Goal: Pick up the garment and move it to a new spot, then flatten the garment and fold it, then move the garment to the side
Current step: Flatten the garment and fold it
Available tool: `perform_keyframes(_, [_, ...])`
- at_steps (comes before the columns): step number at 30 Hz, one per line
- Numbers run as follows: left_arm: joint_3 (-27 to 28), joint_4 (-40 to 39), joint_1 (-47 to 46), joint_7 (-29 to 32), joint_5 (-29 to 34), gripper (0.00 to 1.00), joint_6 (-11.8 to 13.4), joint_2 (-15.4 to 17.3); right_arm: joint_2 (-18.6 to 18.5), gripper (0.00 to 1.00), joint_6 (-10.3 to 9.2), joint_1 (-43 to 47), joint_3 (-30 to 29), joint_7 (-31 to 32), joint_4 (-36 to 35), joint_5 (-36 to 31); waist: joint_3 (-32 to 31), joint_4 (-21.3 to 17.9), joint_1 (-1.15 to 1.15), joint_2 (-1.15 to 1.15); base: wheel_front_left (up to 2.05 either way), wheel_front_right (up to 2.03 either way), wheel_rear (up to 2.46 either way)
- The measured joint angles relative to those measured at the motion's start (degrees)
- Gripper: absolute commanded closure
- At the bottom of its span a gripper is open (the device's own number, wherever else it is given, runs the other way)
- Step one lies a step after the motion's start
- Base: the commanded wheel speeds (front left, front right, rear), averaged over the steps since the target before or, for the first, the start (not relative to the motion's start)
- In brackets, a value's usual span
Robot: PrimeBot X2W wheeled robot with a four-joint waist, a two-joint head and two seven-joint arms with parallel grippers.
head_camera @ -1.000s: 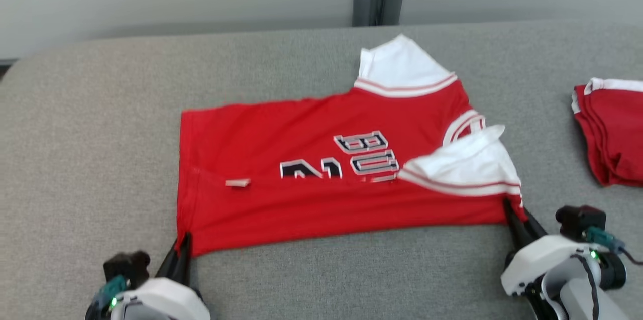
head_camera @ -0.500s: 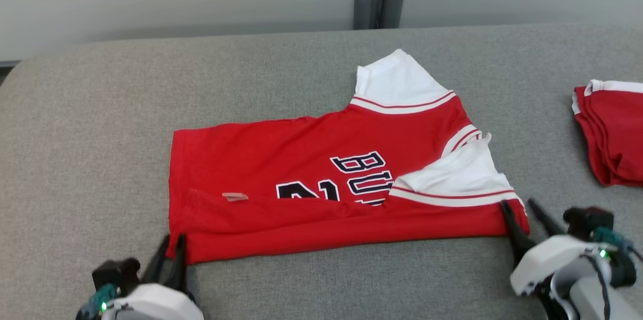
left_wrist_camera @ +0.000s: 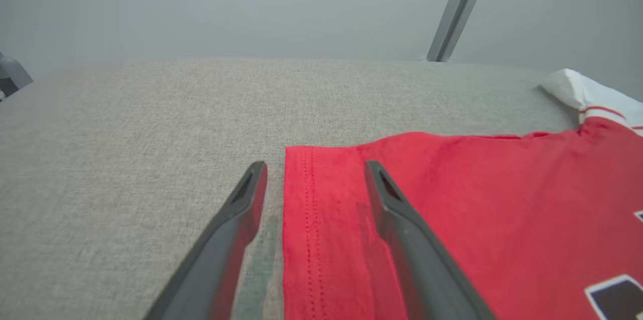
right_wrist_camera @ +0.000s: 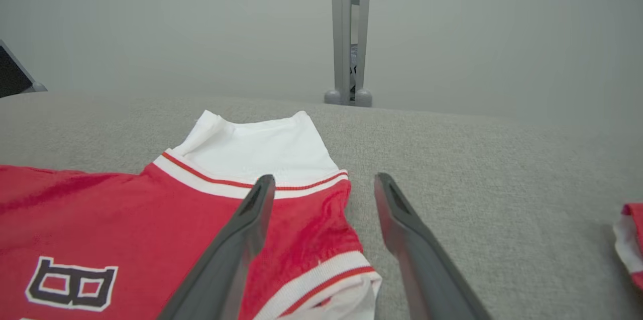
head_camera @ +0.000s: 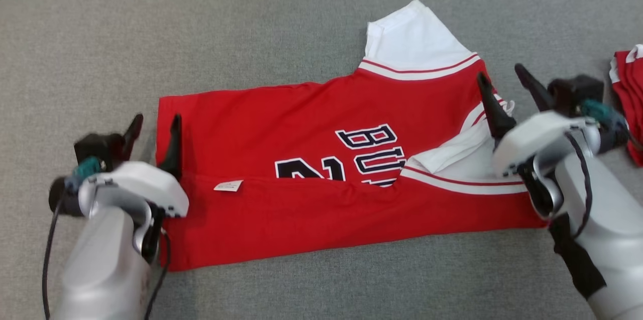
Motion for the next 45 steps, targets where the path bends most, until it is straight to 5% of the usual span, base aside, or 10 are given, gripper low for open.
perform_keyframes(8, [-1.09,9.18,-10.63,2.30,0.35,0.00,0.59,0.73,0.80,0.00,0.00,-11.13,2.63,2.99,5.42,-3.61,5.19,0.54,0.00,0.00,0.00,0.00,0.00])
perform_keyframes(10, [-1.45,11.04,-11.79,2.53,0.05,0.19,0.47,0.48,0.81,0.00,0.00,-13.24,2.91,3.71,7.00,-4.05,6.29,0.79,0.00,0.00,0.00,0.00,0.00])
perform_keyframes(11, [-1.74,11.83,-12.31,2.47,0.05,0.64,0.45,0.35,0.82,0.00,0.00,-14.41,2.89,3.86,7.81,-4.14,6.81,0.95,0.00,0.00,0.00,0.00,0.00])
perform_keyframes(12, [-1.66,12.23,-12.99,2.05,-0.25,0.64,0.40,0.26,0.86,0.00,0.00,-15.56,2.88,4.21,8.36,-4.17,7.30,1.12,0.00,0.00,0.00,0.00,0.00])
perform_keyframes(13, [-1.94,12.67,-13.87,1.70,-0.43,1.00,0.37,0.20,0.74,0.00,0.00,-16.86,3.21,4.64,9.15,-4.90,7.79,1.32,0.00,0.00,0.00,0.00,0.00])
perform_keyframes(39, [-15.00,4.95,-18.50,-1.08,-7.01,1.00,-0.97,-2.76,-1.68,0.00,-0.03,-36.34,0.52,15.70,26.39,-11.01,16.39,12.43,0.00,0.00,0.00,0.00,0.00])
perform_keyframes(40, [-15.18,4.79,-18.50,-1.08,-7.33,1.00,-0.97,-2.78,-1.80,0.23,-0.03,-36.46,0.81,15.78,26.51,-11.10,16.43,12.57,0.00,0.00,0.00,0.00,0.00])
perform_keyframes(41, [-15.33,4.61,-18.46,-1.07,-7.62,1.00,-0.98,-2.78,-1.86,0.81,-0.02,-36.62,1.03,15.75,26.55,-11.13,16.41,12.66,0.00,0.00,0.00,0.00,0.00])
perform_keyframes(42, [-15.37,4.36,-18.38,-1.02,-7.76,1.00,-0.97,-2.78,-1.93,1.00,-0.01,-36.80,1.14,15.66,26.66,-11.13,16.38,12.71,0.00,0.00,0.00,0.00,0.00])
perform_keyframes(45, [-14.83,3.32,-18.03,-1.01,-7.69,1.00,-0.67,-2.83,-1.71,1.00,0.00,-37.07,1.46,14.46,26.92,-11.56,16.20,12.64,0.00,0.00,0.00,0.00,0.00])
